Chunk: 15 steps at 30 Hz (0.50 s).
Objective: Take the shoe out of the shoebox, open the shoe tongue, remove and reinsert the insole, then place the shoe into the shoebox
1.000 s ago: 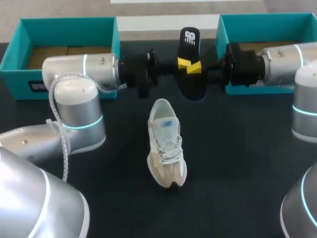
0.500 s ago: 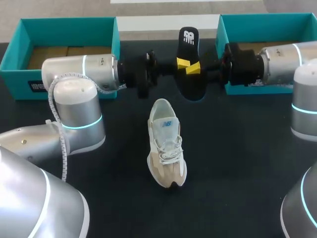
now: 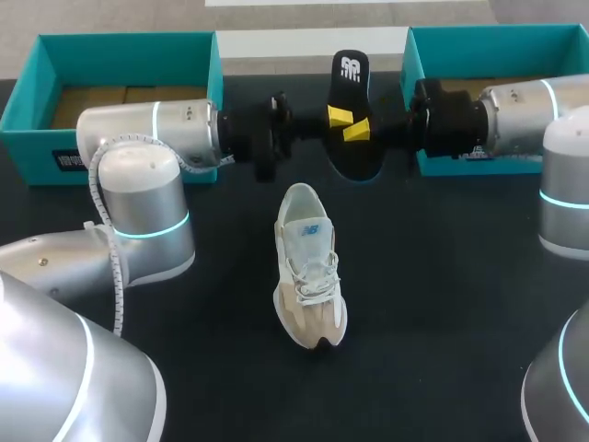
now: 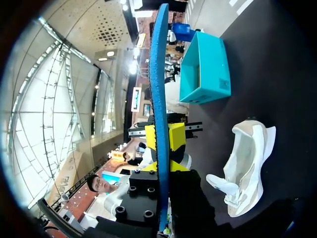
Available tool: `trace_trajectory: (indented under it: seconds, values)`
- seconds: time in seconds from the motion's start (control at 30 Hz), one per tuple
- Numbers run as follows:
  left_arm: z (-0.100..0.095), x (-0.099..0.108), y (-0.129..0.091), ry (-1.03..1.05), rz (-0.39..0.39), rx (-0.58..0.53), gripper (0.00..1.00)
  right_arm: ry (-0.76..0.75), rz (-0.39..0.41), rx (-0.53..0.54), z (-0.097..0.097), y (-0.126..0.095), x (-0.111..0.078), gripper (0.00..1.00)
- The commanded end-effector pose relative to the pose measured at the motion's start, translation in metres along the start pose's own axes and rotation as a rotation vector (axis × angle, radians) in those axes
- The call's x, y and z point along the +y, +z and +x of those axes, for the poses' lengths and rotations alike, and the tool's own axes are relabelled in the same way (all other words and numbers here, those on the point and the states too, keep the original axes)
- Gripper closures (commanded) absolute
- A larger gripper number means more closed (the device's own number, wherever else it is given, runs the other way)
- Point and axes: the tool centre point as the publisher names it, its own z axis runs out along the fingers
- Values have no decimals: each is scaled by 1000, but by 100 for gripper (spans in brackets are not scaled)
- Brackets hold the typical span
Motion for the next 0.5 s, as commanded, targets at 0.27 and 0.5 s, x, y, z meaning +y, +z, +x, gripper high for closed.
trace_trajectory:
  seconds: [0.27,0.5]
  values:
    - [2,4,-13,-39,-31,48,0,3,16,-4,-5,1,5,100]
    - [-11,4,-44,-152,-53,91,0,-102,-22,-44,-2,-6,8,100]
